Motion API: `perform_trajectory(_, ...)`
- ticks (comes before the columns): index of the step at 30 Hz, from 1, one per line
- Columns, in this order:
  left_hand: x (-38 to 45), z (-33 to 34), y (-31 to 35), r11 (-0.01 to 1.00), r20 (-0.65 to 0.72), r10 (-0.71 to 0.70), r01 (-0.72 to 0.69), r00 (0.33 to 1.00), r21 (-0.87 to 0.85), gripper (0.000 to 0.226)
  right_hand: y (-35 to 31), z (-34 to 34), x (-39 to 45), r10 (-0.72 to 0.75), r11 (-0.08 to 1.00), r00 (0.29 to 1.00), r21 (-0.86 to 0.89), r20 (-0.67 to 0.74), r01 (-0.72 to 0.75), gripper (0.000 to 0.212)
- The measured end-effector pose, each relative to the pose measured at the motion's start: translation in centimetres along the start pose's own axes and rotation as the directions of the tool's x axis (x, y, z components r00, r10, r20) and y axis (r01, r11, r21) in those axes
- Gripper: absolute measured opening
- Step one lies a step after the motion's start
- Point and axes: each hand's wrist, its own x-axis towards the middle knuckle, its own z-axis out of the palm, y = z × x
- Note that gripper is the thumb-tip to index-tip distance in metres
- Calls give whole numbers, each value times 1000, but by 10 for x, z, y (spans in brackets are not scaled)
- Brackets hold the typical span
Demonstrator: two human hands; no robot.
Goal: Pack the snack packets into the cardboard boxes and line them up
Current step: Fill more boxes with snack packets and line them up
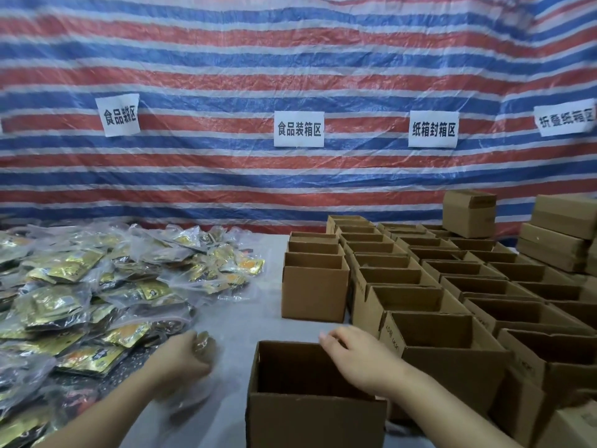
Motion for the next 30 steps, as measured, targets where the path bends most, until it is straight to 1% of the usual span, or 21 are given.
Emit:
perform_trajectory(1,0,-11,4,994,-84,-13,4,996,-111,35,0,-1,3,7,997,1000,71,-23,-5,41)
perform_trajectory(3,-3,-43,26,932,-190,-44,-29,981,-362,40,-1,-6,10,4,993,993,117,-121,10,41)
perform_trajectory(5,-14,-80,64,820,-215,-7,-117,977,-560,48,-9,-16,16,-13,984,975,168,-220,51,46)
perform_trajectory(6,-22,-96,87,767,-213,46,-171,976,-619,52,-16,-23,18,-22,959,969,269,-246,90,54)
perform_trajectory(7,-31,-108,111,719,-208,110,-223,972,-658,56,-25,-32,18,-34,895,970,424,-243,137,66)
perform_trajectory(8,-41,-117,137,671,-216,167,-271,962,-690,60,-33,-41,19,-57,783,974,595,-220,180,77)
perform_trajectory(10,-58,-123,184,589,-244,226,-331,943,-737,64,-45,-55,21,-178,512,968,823,-178,245,82)
perform_trajectory(12,-70,-116,223,485,-213,276,-327,937,-811,72,-54,-65,19,-377,265,915,930,-143,254,73)
perform_trajectory(13,-75,-111,238,421,-171,286,-284,943,-861,78,-58,-68,15,-438,158,890,964,-125,214,68)
perform_trajectory(14,-79,-105,248,356,-143,284,-243,948,-902,79,-62,-71,11,-460,77,882,985,-105,157,65)
perform_trajectory(15,-80,-99,255,308,-147,274,-232,950,-923,76,-62,-73,7,-456,35,884,991,-100,130,64)
perform_trajectory(16,-81,-95,259,297,-182,262,-259,948,-919,71,-60,-74,4,-454,23,885,991,-106,130,64)
perform_trajectory(17,-80,-91,260,343,-236,256,-316,937,-884,69,-57,-75,2,-462,36,879,989,-113,146,67)
perform_trajectory(19,-75,-88,261,528,-328,285,-433,901,-731,77,-47,-74,-2,-489,85,867,985,-89,149,84)
perform_trajectory(20,-71,-88,261,618,-350,294,-456,889,-640,78,-44,-75,-5,-493,123,868,983,-61,138,92)
perform_trajectory(21,-66,-88,261,699,-363,291,-455,885,-551,73,-41,-76,-7,-492,157,870,979,-39,133,95)
perform_trajectory(23,-61,-87,261,842,-419,284,-434,862,-322,53,-38,-77,-10,-473,211,880,967,-26,143,87)
perform_trajectory(24,-60,-85,261,867,-465,293,-438,835,-239,44,-37,-77,-11,-461,223,887,963,-34,153,78)
perform_trajectory(26,-59,-80,262,855,-508,301,-464,807,-231,40,-37,-73,-11,-441,184,896,970,-61,156,55)
perform_trajectory(28,-58,-81,261,821,-434,260,-435,862,-371,49,-34,-67,-7,-400,99,911,983,-104,155,41)
perform_trajectory(30,-55,-89,253,732,-287,206,-342,935,-590,68,-30,-63,-3,-337,28,930,986,-148,167,42)
